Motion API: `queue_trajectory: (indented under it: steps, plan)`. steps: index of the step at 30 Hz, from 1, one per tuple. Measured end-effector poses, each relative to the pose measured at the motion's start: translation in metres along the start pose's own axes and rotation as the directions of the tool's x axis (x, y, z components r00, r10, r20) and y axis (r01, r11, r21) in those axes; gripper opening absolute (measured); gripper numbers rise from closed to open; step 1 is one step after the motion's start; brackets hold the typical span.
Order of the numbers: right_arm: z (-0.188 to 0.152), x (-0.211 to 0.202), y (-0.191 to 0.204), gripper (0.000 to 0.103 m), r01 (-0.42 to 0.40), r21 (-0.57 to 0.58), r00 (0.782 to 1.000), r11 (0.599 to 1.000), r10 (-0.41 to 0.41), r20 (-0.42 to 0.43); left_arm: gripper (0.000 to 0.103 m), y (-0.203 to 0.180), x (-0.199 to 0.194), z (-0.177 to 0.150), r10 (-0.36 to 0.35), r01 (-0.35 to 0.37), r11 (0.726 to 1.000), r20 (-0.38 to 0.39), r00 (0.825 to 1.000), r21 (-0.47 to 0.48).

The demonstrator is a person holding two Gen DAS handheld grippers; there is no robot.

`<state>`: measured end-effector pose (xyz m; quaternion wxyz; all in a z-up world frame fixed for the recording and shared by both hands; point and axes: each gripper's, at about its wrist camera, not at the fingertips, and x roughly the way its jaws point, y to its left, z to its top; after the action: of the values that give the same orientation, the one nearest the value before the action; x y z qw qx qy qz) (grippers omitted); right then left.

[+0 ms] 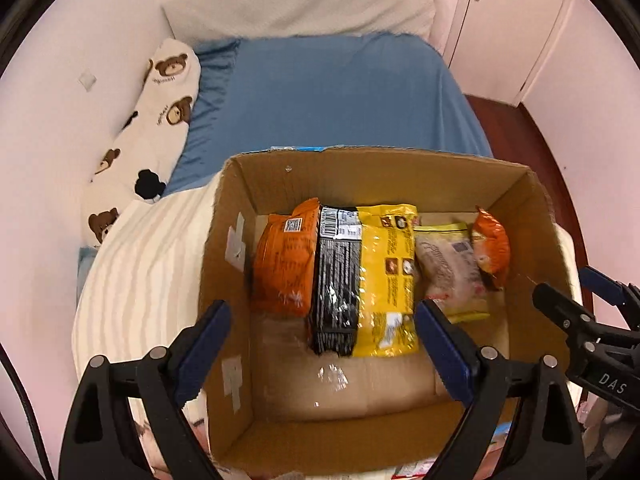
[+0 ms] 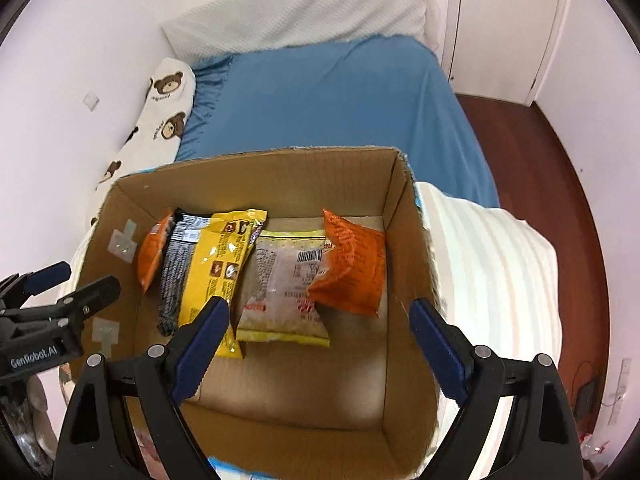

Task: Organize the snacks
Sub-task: 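Lower both orange packets into the box and open both tools, then grasp the Franzzi cookie pack with the left tool while the right tool grasps the yellow bag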

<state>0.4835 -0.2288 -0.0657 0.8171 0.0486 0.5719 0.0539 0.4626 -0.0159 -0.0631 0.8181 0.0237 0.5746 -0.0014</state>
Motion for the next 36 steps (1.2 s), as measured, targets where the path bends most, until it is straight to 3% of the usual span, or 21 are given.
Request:
queue_trajectory:
  steps: [8, 16, 24, 30, 36]
  plan:
    - [-0.036, -0.059, 0.011, 0.094, -0.015, -0.031, 0.996, 0.999, 0.018, 0.089, 0.094, -0.005, -0.058, -0.038, -0.018, 0.019, 1.000, 0.104, 0.994, -0.007]
    - [-0.079, -0.123, 0.021, 0.093, -0.039, -0.054, 0.979, 0.998, 0.049, 0.198, 0.094, -0.006, -0.116, -0.080, -0.023, 0.030, 0.999, 0.216, 0.976, -0.025]
    - [-0.123, -0.166, 0.018, 0.093, -0.086, -0.035, 0.966, 0.996, 0.092, 0.243, 0.094, 0.000, -0.148, -0.122, -0.049, 0.066, 0.996, 0.249, 0.967, -0.059]
    - [-0.163, -0.147, -0.008, 0.094, -0.111, 0.053, 0.981, 0.992, 0.101, 0.168, 0.094, 0.012, -0.123, -0.159, -0.044, 0.063, 0.991, 0.168, 0.985, -0.115]
    - [-0.203, -0.070, -0.048, 0.094, -0.113, 0.193, 0.992, 0.975, 0.123, -0.042, 0.094, 0.018, -0.052, -0.195, 0.024, -0.024, 0.990, 0.002, 1.000, -0.139]
